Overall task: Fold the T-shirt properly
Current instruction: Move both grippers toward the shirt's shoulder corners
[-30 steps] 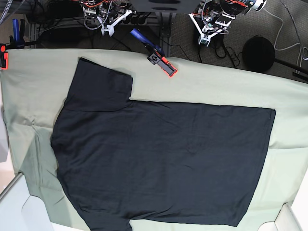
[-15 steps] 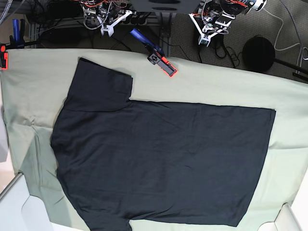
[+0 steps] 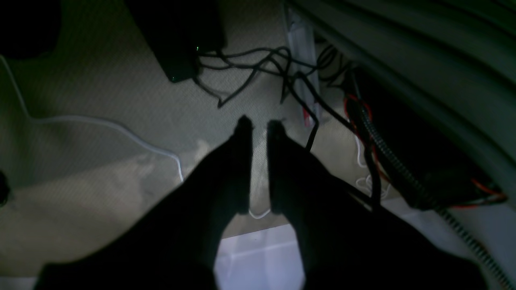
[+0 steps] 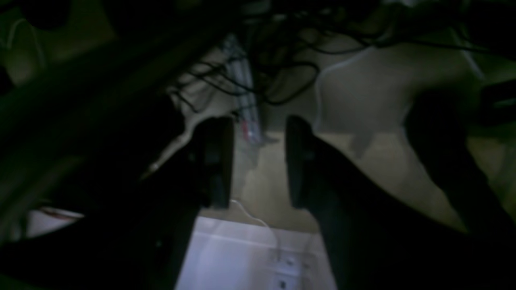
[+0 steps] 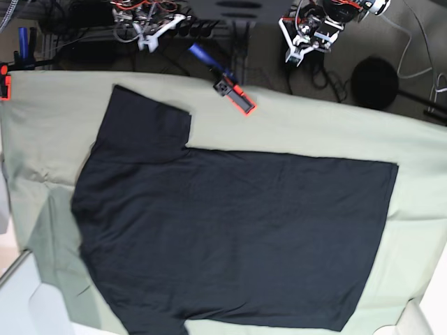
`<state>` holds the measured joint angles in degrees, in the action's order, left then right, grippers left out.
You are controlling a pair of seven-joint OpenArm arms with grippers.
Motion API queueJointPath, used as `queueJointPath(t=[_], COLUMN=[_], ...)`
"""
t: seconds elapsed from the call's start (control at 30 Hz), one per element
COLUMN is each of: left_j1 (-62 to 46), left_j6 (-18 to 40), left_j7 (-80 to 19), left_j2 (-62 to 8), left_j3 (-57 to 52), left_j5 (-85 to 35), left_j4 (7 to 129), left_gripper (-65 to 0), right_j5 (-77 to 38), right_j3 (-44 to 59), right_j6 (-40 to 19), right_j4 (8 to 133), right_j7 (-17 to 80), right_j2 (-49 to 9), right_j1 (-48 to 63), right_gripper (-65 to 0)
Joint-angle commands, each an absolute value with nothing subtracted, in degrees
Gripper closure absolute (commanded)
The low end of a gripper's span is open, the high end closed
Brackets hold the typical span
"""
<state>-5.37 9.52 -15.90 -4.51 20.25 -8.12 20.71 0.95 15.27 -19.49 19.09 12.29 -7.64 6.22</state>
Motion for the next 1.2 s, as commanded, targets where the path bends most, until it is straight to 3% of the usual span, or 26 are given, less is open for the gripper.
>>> queueJointPath(t=[0.0,0.2,0.33,0.5,0.77,1.03,1.17], left_j1=[-6.9,-13.6,-18.7,-25.7,-37.1,-45.9,-48.5], left_j6=[10.8,11.5,11.7,16.2,26.3,26.4,26.4], left_j7=[-16.1,-16.6,-19.7,-24.1,-30.0,-34.6,-37.2], left_j2=[-5.5,-10.0,-12.4,-13.5,-13.5,-14.0,-16.1], left_j3=[20.3,20.3,19.7,14.2,1.5,-6.7,-10.7], left_j5=[-8.1,-8.2,-11.9,-16.1,-27.9,-35.2,-38.4], left_j4=[22.5,35.9,46.4,59.1,76.4,93.8,100.8], left_gripper=[-10.4,-10.4,-10.4,-10.4,-10.4,-10.4,-10.4], right_j5=[0.7,-6.1,-12.8,-21.0,-28.4,-38.1,-41.2], right_j3=[15.2,15.0,14.9,14.9,15.1,22.4,27.1], right_j6=[-19.1,-21.3,-21.2,-21.3,-21.3,-23.0,-23.4], right_j4=[20.1,26.7,34.0,47.0,67.4,83.1,89.2], right_j7=[12.5,15.7,24.0,33.0,35.9,46.6,47.2], right_j2=[-9.0,-12.3,-14.9,-18.6,-24.4,-27.0,-27.7], right_j1=[7.5,14.6,20.0,28.7,43.2,49.8,51.9], right_gripper=[-23.4,-23.4,-23.4,-23.4,-23.4,-23.4,-23.4])
